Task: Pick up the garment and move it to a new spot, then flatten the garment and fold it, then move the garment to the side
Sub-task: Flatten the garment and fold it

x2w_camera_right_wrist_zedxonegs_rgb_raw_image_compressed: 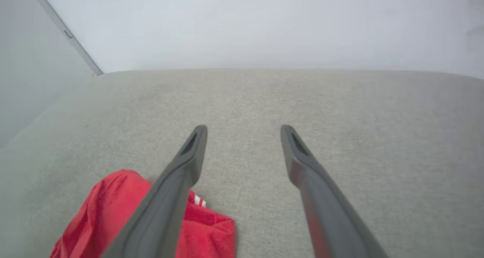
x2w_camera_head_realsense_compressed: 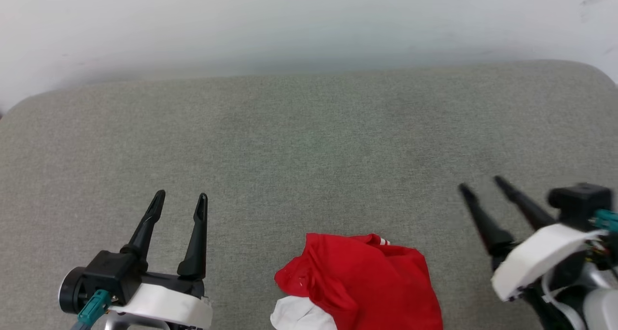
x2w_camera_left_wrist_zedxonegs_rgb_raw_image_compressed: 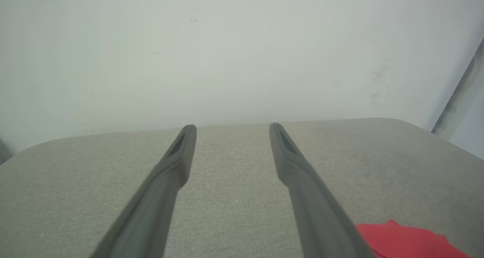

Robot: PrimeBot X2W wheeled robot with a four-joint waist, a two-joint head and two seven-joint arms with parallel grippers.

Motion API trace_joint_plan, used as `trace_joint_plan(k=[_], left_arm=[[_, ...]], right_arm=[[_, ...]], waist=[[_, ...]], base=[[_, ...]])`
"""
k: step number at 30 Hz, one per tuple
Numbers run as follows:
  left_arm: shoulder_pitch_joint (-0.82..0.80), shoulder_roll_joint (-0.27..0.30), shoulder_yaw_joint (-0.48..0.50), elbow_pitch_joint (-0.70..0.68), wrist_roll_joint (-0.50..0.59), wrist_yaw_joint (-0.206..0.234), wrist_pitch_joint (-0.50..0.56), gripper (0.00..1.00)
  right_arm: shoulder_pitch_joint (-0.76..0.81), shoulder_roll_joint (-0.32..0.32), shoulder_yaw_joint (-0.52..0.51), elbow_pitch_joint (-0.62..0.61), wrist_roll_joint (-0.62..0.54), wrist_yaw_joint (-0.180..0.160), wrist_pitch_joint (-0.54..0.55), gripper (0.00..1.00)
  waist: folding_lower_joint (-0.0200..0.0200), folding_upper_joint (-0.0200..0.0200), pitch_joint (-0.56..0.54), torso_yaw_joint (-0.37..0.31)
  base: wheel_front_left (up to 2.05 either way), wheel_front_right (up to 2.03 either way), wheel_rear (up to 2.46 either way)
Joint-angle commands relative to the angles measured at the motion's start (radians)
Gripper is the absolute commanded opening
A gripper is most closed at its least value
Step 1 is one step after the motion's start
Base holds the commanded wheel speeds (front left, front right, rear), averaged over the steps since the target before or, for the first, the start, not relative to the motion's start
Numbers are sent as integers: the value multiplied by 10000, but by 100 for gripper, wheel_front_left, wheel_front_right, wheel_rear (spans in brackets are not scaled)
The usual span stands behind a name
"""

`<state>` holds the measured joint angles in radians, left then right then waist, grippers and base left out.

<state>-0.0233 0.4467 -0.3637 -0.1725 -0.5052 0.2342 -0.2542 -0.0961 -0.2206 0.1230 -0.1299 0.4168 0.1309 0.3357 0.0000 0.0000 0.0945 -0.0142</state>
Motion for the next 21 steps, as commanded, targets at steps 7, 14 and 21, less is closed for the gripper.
trace_joint_plan(k=[7,14,21], left_arm=[[371,34,179,45,76,168,-63,100],[658,-35,181,111,216,199,-96,100],[789,-104,335,141,257,158,-111,100]], right_arm=[[712,825,-1867,-370,-1344,-4,-2173,100],[1323,968,-1917,-158,-1633,-4,-3105,100],[1510,1131,-1744,-210,-1689,-4,-3169,100]], waist=[[0,0,-372,-268],[0,0,-631,-320],[0,0,-649,-363]], base=[[0,0,0],[0,0,0],[0,0,0]])
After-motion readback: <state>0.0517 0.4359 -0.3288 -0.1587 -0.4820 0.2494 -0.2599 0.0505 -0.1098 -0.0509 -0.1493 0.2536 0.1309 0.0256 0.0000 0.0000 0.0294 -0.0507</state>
